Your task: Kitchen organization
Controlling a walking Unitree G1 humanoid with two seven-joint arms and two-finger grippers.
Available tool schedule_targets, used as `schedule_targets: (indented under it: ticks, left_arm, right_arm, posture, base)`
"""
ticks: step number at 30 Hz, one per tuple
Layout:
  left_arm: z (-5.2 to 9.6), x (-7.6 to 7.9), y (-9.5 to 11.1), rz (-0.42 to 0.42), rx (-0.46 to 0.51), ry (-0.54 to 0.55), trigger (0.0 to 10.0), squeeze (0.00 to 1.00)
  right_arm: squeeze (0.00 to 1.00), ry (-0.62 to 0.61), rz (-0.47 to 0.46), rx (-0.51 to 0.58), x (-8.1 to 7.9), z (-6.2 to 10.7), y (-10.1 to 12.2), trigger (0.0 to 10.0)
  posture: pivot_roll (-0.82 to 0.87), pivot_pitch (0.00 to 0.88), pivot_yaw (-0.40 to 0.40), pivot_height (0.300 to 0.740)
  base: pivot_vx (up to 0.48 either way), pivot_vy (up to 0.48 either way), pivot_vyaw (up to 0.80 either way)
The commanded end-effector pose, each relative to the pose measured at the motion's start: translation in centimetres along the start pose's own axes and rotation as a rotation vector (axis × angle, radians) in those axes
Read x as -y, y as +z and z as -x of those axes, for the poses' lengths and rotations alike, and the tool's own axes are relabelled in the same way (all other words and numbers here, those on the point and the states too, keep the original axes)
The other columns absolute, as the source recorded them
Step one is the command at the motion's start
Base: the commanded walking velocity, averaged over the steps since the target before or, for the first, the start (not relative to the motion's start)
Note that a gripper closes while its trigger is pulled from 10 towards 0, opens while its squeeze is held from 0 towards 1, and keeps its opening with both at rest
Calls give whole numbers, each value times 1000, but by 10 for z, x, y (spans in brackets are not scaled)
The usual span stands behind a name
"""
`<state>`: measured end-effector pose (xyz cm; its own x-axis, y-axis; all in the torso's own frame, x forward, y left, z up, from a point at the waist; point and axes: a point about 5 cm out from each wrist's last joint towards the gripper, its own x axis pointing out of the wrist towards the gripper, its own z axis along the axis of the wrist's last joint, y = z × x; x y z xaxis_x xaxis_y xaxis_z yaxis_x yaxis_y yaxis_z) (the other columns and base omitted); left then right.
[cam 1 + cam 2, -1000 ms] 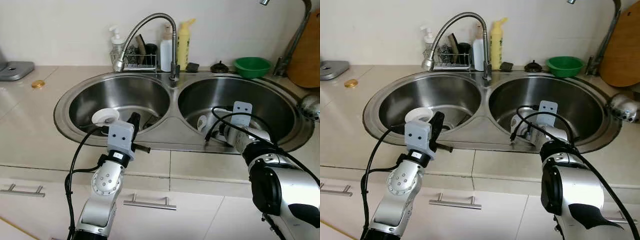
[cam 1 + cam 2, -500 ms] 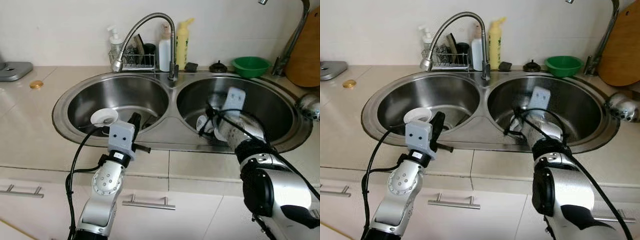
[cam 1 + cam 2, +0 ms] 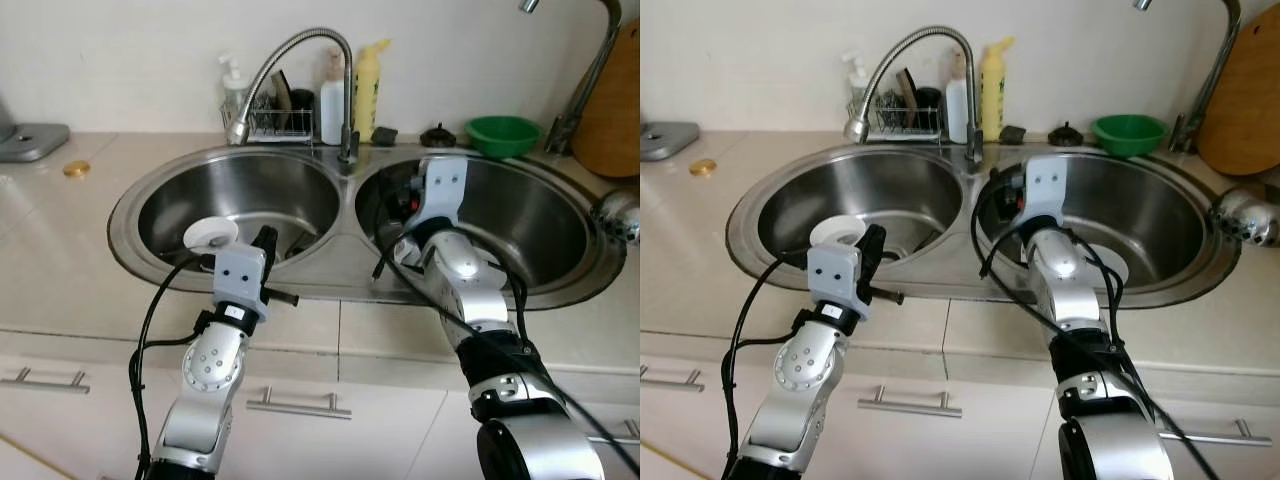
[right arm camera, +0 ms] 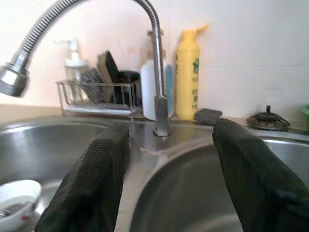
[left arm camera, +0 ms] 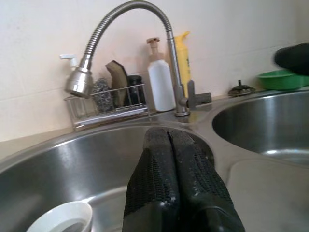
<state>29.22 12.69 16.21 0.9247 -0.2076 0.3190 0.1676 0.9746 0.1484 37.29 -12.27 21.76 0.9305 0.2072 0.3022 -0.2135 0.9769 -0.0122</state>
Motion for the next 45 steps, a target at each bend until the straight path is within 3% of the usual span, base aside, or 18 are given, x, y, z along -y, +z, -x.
schedule_targets:
  ticks: [1,16,34,45]
  left_arm:
    - [0,-6,9,-1,43,22,10000,0]
    - [1,-4,18,5,95,19,10000,0]
    - [0,-2,19,19,92,4,10000,0]
    - [-1,-1,17,22,86,-8,10000,0]
  right_arm:
    - [0,15,-22,55,-3,0,11,10000]
    - [0,46,6,106,-14,20,14,10000]
    - [0,24,-8,102,-18,24,13,10000]
    - [0,8,-8,93,-16,24,11,10000]
  posture:
    - [-62,0,19,740]
    - [-71,0,27,740]
    - [-71,0,28,740]
    - [-74,0,29,740]
  base:
    - [0,0,0]
    - [0,0,0]
    - [0,0,0]
    - [-220,0,0]
